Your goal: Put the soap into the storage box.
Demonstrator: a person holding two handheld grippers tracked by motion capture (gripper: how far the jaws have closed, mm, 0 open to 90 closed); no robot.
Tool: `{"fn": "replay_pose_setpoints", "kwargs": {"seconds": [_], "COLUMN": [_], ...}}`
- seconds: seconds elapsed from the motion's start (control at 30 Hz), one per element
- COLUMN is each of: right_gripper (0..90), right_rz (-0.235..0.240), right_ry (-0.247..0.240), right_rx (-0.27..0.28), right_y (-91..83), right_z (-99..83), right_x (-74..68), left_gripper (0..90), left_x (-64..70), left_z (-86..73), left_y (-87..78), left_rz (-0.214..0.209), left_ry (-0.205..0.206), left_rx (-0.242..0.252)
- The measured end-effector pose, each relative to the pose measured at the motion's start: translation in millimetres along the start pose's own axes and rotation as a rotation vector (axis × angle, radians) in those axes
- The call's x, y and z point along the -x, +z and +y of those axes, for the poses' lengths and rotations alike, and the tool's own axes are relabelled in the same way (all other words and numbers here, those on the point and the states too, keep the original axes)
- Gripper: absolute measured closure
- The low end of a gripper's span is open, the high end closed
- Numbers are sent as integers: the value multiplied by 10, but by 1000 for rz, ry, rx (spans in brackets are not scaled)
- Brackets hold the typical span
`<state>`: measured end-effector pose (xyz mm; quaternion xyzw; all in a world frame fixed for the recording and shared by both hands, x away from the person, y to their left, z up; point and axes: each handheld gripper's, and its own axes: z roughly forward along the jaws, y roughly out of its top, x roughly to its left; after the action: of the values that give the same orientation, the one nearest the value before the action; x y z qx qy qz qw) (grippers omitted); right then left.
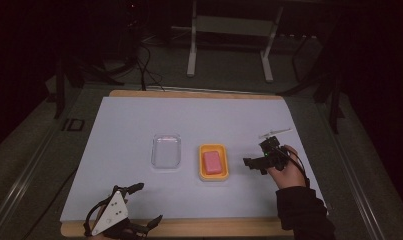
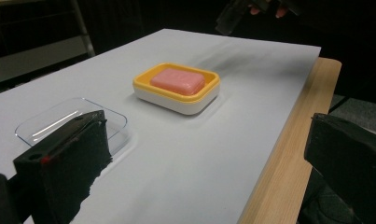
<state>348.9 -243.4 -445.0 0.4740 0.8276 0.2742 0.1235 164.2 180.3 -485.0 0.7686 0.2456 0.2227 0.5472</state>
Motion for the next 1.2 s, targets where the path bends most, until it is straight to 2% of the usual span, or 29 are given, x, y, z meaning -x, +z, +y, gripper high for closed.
{"fn": "replay_pose_setpoints", "kwargs": {"seconds": [0.13, 0.2, 0.3, 0.57, 0.67, 0.8, 0.97, 1.07, 1.2], "right_gripper": [132, 133, 136, 135, 135, 135, 135, 135, 135], "right_rz": [-12, -13, -38, -63, -62, -77, -81, -105, -78], "right_ry": [-12, -6, -20, -79, -75, -93, -72, -63, -8], "right_rx": [4, 22, 37, 32, 38, 77, 137, 160, 157], "right_y": [-59, -96, -133, -125, -126, -150, -173, -156, -112], "right_z": [-161, -238, -339, -573, -633, -771, -916, -979, -1001], "right_x": [74, 115, 153, 210, 241, 313, 369, 389, 401], "left_gripper": [5, 6, 6, 6, 5, 5, 6, 6, 6], "left_x": [2, 2, 3, 4, 2, 1, -1, 0, 3], "left_z": [-1, -1, -1, -1, -2, -4, -4, -3, 1], "left_y": [2, 3, 5, 8, 8, 12, 18, 17, 17], "left_rz": [0, 1, 2, 2, 2, 4, 4, 2, -2], "left_ry": [5, 5, 6, 8, 9, 8, 8, 8, 6], "left_rx": [-2, -2, -3, -5, -7, -9, -11, -9, -6]}}
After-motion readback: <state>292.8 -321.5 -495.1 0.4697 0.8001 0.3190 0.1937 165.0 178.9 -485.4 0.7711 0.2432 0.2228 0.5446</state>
